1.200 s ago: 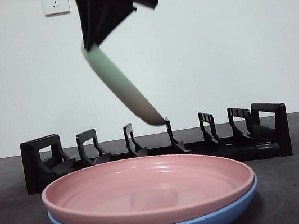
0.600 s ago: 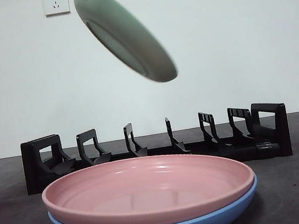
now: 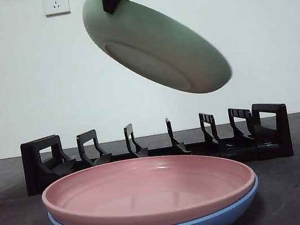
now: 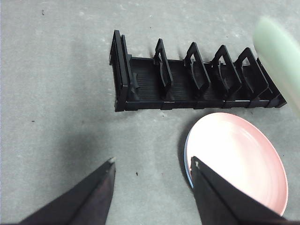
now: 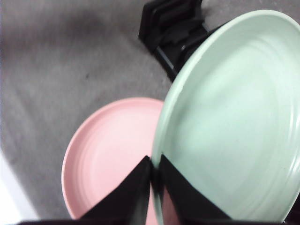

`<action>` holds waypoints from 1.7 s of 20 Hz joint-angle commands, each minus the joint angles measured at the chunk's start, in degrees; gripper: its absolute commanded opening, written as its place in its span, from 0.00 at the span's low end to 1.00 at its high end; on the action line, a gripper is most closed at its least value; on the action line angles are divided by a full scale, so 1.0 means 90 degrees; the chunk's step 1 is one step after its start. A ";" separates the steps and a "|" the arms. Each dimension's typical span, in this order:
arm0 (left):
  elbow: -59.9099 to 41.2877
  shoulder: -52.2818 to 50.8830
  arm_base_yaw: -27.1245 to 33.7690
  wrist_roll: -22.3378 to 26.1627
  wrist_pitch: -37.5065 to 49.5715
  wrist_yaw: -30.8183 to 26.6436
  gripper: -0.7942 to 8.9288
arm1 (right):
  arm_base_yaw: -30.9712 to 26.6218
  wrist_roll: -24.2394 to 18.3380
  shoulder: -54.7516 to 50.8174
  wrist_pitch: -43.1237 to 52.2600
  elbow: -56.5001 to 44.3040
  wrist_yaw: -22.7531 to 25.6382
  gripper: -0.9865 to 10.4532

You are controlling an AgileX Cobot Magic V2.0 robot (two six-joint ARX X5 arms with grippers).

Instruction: Place the plate

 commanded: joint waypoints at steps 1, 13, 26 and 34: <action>0.0107 0.0007 -0.0010 -0.0005 0.0056 -0.0012 0.34 | 0.0539 -0.0124 -0.0126 0.0148 -0.0313 0.0447 0.10; 0.0107 0.0005 -0.0010 -0.0005 0.0049 -0.0012 0.34 | 0.2004 -0.0245 -0.0063 0.0372 -0.2055 0.0933 0.10; 0.0107 0.0005 -0.0010 0.0000 0.0036 -0.0012 0.34 | 0.1999 -0.1984 0.1022 0.0760 -0.2064 0.0908 0.10; 0.0107 0.0005 -0.0010 0.0024 0.0039 -0.0012 0.34 | 0.1957 -0.2242 0.1059 0.0814 -0.2059 0.0721 0.28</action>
